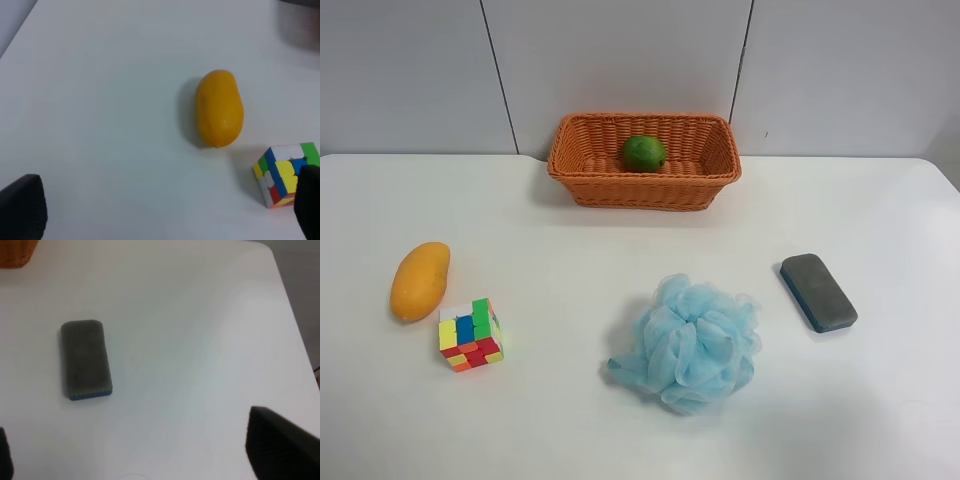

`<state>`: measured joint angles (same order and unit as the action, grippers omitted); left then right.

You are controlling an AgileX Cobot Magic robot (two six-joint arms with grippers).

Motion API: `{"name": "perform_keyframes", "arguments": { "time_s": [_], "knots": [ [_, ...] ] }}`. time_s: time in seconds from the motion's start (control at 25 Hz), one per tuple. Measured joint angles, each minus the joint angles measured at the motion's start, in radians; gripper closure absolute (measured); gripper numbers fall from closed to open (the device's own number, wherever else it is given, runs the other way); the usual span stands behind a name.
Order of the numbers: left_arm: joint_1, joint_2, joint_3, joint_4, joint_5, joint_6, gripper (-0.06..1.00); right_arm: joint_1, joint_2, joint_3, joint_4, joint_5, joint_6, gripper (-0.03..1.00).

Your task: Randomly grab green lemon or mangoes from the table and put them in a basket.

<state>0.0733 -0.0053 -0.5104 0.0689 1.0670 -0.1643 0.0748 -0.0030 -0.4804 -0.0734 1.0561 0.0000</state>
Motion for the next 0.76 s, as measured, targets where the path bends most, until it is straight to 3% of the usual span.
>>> {"name": "perform_keyframes", "arguments": {
  "time_s": [0.76],
  "knots": [
    [0.000,0.000,0.000,-0.002,0.000,0.001,-0.05,0.000,0.000,0.000,0.000,0.000,0.000,0.05]
  ]
}}
